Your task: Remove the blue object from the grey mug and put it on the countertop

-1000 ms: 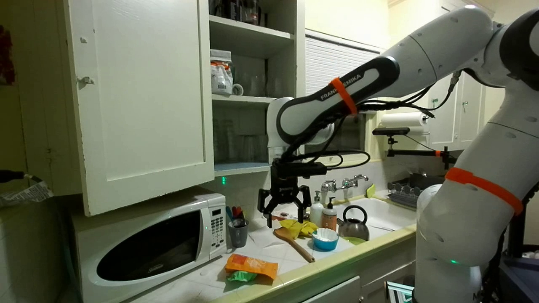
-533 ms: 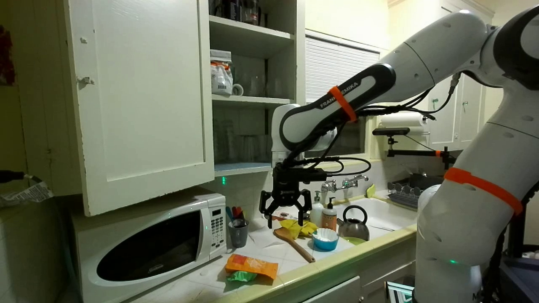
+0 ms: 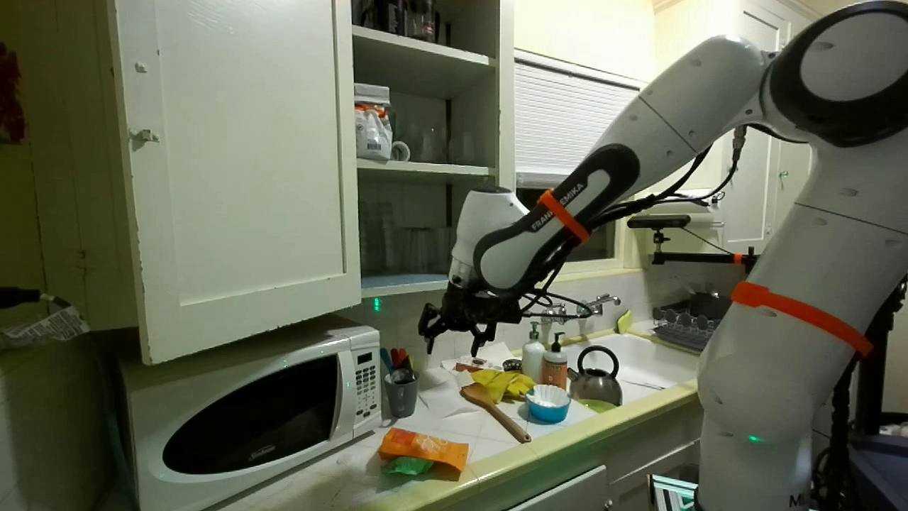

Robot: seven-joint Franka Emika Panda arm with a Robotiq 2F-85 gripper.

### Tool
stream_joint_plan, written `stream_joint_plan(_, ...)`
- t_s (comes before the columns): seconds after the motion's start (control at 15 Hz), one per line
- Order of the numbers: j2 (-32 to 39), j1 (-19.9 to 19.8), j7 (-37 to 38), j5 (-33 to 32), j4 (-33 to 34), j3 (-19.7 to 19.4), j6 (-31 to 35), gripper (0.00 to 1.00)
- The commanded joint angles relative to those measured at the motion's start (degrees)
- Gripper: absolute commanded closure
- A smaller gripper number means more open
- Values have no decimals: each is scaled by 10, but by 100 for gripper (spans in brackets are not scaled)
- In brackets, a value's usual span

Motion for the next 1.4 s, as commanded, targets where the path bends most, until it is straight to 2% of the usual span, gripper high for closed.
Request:
stream_joint_plan(0.0, 54, -144, 88, -159, 9, 82, 95, 0)
stream_joint_plan(0.2, 72, -274, 190, -300, 45, 159, 74, 0)
stream_joint_plan(0.27, 54, -204, 123, -230, 19, 108, 85, 0)
stream_joint_plan(0.33, 58, -227, 133, -243, 24, 119, 85, 0)
stream_joint_plan(0.6, 58, -212, 126, -240, 25, 113, 85, 0)
stream_joint_plan(0.67, 56, -226, 150, -267, 29, 127, 77, 0)
stream_joint_plan(0.73, 80, -257, 205, -309, 51, 152, 81, 0)
stream_joint_plan(0.8, 100, -266, 221, -322, 63, 157, 92, 0)
stream_joint_plan(0.87, 126, -297, 279, -368, 85, 180, 101, 0)
stream_joint_plan(1.07, 202, -343, 399, -488, 154, 222, 94, 0)
stream_joint_plan(1.2, 257, -344, 473, -574, 203, 231, 72, 0)
stream_joint_plan(1.33, 315, -330, 527, -651, 251, 225, 53, 0)
